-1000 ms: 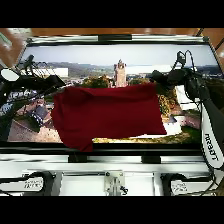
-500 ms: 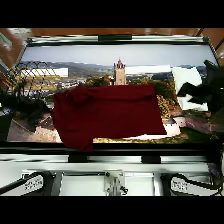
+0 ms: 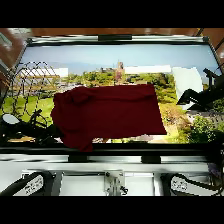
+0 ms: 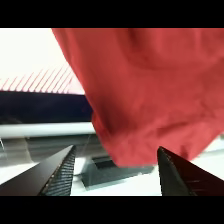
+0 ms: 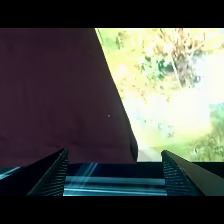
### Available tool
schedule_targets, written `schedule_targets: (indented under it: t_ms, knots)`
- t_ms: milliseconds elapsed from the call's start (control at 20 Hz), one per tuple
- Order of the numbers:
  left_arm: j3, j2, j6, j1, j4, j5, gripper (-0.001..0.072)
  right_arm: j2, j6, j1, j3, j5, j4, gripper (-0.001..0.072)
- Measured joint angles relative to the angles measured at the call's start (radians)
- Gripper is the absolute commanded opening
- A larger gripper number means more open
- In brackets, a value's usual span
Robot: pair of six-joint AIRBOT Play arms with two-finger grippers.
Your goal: Fold the shirts.
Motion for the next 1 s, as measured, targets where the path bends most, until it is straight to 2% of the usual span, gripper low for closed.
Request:
schedule_targets:
  t_ms: [50, 200, 250, 400, 550, 750, 950, 1000]
  knots:
    - [-0.006, -0.013, 0.003, -0.018, -0.008, 0.017, 0.0529, 0.000, 0.000, 0.001, -0.001, 0.005, 0.000, 0.0681]
    - [-0.014, -0.046, -0.002, -0.062, -0.010, 0.078, 0.0138, 0.000, -0.002, 0.005, -0.002, 0.008, -0.003, 0.0681]
    - [-0.015, -0.052, -0.010, -0.072, -0.013, 0.096, 0.0036, -0.002, -0.002, 0.004, -0.006, 0.008, -0.012, 0.0681]
    - [-0.008, -0.060, -0.027, -0.086, -0.013, 0.127, 0.0035, -0.005, -0.001, 0.004, -0.070, 0.003, -0.045, 0.0681]
    - [0.007, -0.056, -0.031, -0.093, -0.014, 0.125, 0.0036, -0.008, 0.001, 0.004, -0.222, 0.052, -0.054, 0.0681]
    - [0.017, -0.031, -0.031, -0.095, -0.014, 0.114, 0.0036, -0.031, 0.001, 0.010, -0.388, 0.138, 0.001, 0.0681]
    - [0.020, 0.011, -0.031, -0.096, -0.014, 0.111, 0.0036, -0.083, 0.000, 0.050, -0.450, 0.174, 0.037, 0.0679]
    - [0.021, 0.024, -0.031, -0.096, -0.014, 0.108, 0.0036, -0.090, 0.003, 0.064, -0.455, 0.172, 0.045, 0.0648]
